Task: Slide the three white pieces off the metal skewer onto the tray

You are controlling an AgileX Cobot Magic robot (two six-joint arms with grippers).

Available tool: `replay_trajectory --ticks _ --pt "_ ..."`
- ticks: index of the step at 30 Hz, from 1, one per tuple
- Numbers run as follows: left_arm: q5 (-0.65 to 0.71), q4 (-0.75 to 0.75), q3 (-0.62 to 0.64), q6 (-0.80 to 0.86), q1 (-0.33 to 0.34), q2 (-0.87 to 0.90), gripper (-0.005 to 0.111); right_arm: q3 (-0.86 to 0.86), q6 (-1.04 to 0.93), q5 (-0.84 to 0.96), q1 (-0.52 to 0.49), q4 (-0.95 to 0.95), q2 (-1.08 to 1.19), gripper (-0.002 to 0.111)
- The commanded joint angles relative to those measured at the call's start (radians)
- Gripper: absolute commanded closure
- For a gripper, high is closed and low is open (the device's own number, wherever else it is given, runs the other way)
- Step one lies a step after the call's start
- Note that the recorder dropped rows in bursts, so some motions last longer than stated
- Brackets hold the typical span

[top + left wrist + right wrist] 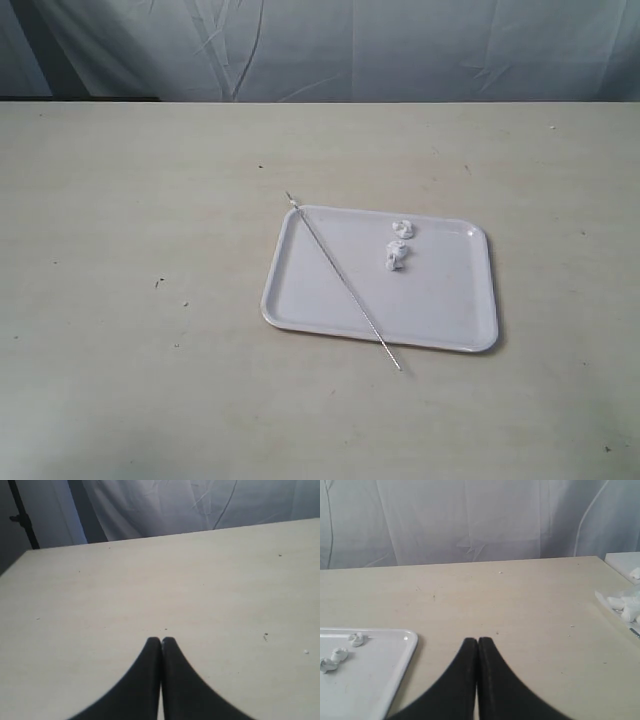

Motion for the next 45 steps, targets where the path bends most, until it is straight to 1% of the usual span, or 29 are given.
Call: replay_trajectory --ticks 1,5,13,16,20,25,43,45 --pt "-0.004 0.004 0.005 0.119 -0.001 -0.005 0.107 0.002 0.01 0.005 0.003 -0.004 -0.005 0.109" --pt "-0.006 -0.022 0.005 0.107 -0.001 -0.005 0.107 0.002 0.01 0.007 0.003 -0.004 -0.005 0.109" --pt "-0.006 -0.019 0.005 0.109 -0.001 -0.005 0.107 0.002 0.01 -0.004 0.003 0.0 -0.005 0.109" --pt "-0.006 0.004 0.005 0.109 -0.001 -0.005 0.107 0.002 0.01 -0.004 0.003 0.0 -0.005 0.109" --pt "0.018 -0.036 0.005 0.06 -0.001 -0.005 0.107 0.002 0.01 -0.004 0.003 0.0 -0.005 0.109" --pt "0.016 -0.036 0.005 0.082 -0.001 -0.005 0.107 0.002 0.01 -0.004 0.003 0.0 -0.005 0.109" --pt "0.014 -0.034 0.005 0.083 -0.001 -0.005 0.107 0.002 0.01 -0.002 0.003 0.0 -0.005 0.109" --pt "0.012 -0.034 0.005 0.083 -0.001 -0.005 0.107 0.002 0.01 -0.002 0.016 0.0 -0.005 0.109"
